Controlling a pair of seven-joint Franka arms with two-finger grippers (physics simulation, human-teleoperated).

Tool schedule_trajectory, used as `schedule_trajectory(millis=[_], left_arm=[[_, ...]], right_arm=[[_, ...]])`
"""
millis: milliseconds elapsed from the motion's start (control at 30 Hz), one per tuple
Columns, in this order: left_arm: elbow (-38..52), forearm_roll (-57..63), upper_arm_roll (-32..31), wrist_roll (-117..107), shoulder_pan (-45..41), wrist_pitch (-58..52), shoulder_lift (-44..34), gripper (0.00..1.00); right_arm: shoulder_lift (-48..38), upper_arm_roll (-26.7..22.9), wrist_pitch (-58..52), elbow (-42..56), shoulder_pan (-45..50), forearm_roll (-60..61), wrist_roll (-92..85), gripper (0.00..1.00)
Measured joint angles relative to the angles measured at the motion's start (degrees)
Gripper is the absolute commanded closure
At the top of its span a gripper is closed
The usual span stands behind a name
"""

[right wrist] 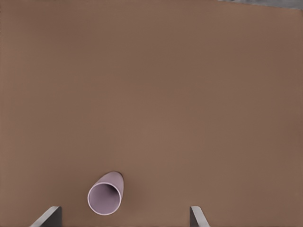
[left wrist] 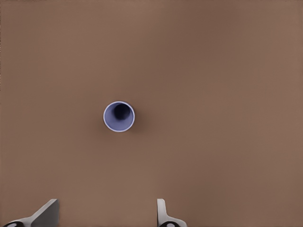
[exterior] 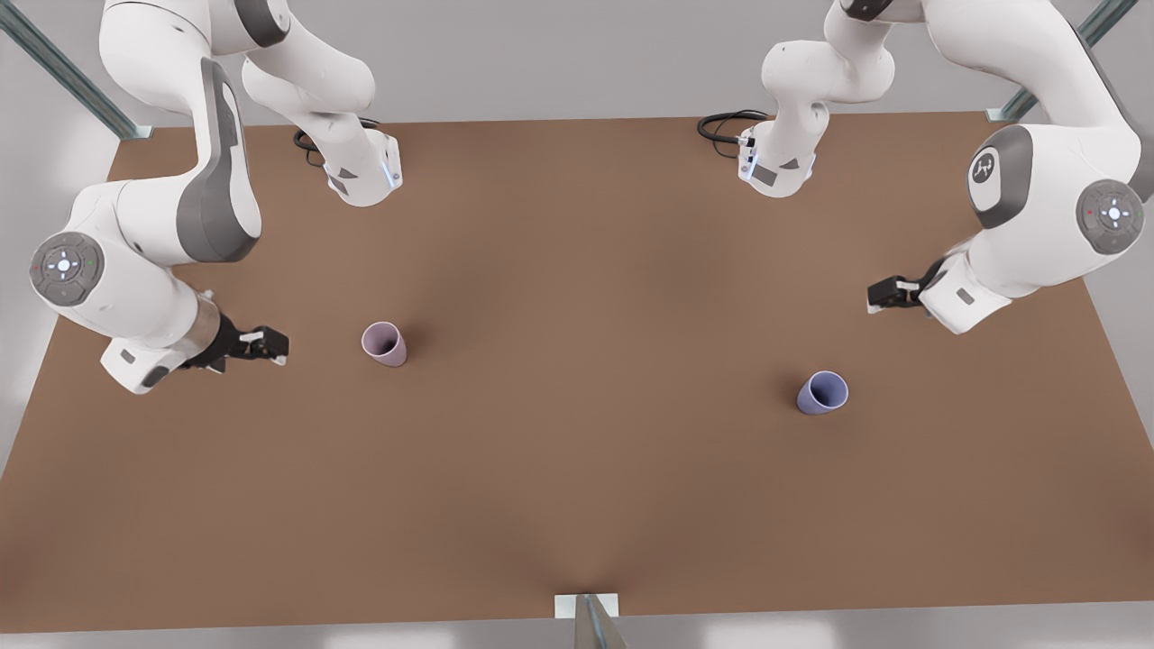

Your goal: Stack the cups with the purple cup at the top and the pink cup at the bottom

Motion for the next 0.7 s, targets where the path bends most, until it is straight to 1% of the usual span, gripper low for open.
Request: schedule_trajectory(millis=[133,233,367,467,533,700], left_arm=[[0.0,0.0,0.3,0.4,0.1,1.1,-0.1,0.0],[0.0,0.1,0.3,0.6,0.3,1.5,-0.1,0.0],[0.0,0.2,0.3,0.9,0.1,1.9,0.3,0.0],[0.0,0.3,0.2,1.1,0.2,2.2,0.6,0.0],[0.0,0.4,0.3,1.2,0.2,2.3,0.6,0.0],[-0.3,1.7,0.0,1.4,0.3,2.2,0.6,0.0]], right_arm=[[0.2,0.0,1.6,0.0,0.0,0.0,-0.1,0.0],[3.4,0.1,2.3,-0.1,2.6,-0.2,-0.2,0.0],[3.5,0.1,4.1,-7.0,4.5,-0.1,0.0,0.0],[-3.2,0.5,6.6,-18.2,7.3,-0.1,1.2,0.0],[-5.7,0.5,8.1,-22.8,7.9,0.0,2.7,0.0],[-4.5,0.1,10.5,-24.5,5.4,0.0,8.0,0.0]])
